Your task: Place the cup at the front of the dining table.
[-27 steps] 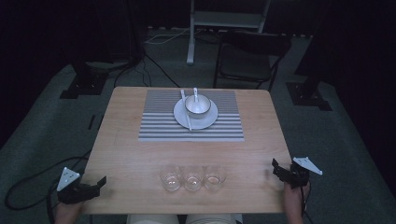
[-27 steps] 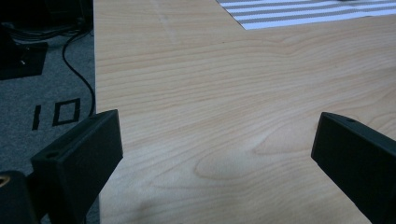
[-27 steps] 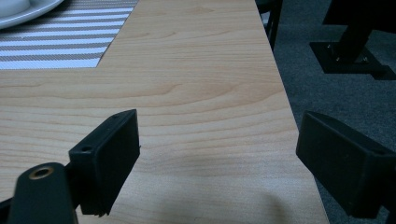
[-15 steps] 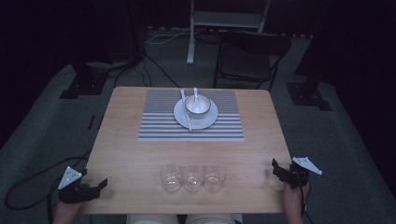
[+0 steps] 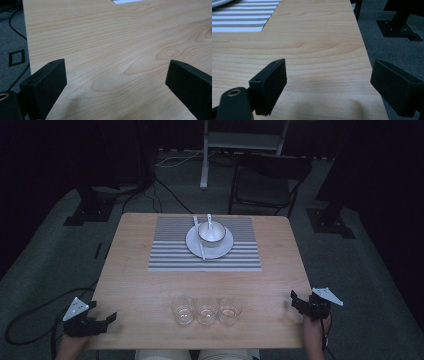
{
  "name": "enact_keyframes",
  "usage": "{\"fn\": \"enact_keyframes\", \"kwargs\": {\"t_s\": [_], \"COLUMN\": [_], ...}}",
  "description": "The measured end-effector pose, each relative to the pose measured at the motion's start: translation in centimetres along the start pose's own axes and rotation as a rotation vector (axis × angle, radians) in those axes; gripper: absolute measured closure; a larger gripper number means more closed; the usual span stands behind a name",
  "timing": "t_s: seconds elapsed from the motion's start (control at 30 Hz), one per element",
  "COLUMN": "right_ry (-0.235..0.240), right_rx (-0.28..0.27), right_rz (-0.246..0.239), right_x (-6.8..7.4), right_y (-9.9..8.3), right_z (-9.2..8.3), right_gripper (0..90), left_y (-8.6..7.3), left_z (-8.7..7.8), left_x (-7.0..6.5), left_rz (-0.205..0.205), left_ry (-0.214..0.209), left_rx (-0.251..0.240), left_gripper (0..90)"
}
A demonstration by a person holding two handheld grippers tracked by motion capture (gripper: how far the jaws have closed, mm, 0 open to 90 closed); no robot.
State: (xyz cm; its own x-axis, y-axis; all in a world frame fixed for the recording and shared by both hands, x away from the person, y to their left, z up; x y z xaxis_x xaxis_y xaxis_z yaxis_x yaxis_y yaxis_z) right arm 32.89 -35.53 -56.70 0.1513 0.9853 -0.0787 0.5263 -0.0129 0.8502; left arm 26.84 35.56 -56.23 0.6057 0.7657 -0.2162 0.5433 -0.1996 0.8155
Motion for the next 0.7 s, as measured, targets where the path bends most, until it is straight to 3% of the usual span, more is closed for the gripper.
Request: {"fn": "enact_keyframes", "kwargs": {"t_s": [0.23, 0.3, 0.7], "right_ry": [0.001, 0.002, 0.001], "right_rx": [0.0, 0.0, 0.0], "right_rz": [-0.001, 0.0, 0.0], "right_x": [0.0, 0.0, 0.0], "right_y": [0.0, 0.0, 0.0], "right_z": [0.0, 0.0, 0.0], "right_gripper": [13.0, 13.0, 13.0], "left_y": [0.3, 0.5, 1.2], "left_z": [0.6, 1.2, 2.3], "left_x": [-0.7, -1.3, -2.1], "left_rz": [0.011, 0.03, 0.037], "left_ry": [-0.024, -0.039, -0.091], "left_rx": [0.001, 0.021, 0.008], "left_gripper": [4.1, 4.1, 4.1]}}
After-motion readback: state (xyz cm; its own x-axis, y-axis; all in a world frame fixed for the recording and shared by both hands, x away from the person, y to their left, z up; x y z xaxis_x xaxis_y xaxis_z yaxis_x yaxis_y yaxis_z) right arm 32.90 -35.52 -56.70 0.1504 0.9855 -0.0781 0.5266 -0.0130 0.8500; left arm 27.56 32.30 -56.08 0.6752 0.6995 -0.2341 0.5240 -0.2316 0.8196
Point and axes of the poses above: each handheld gripper's, and its own axes: z roughly forward along the jaws, y roughly out of its top, x roughly to its left, the point moved 4 cm from there along z, roughly forward along the jaws, and after that the axes turned 14 degrees about -y, right-handed, at the moved point
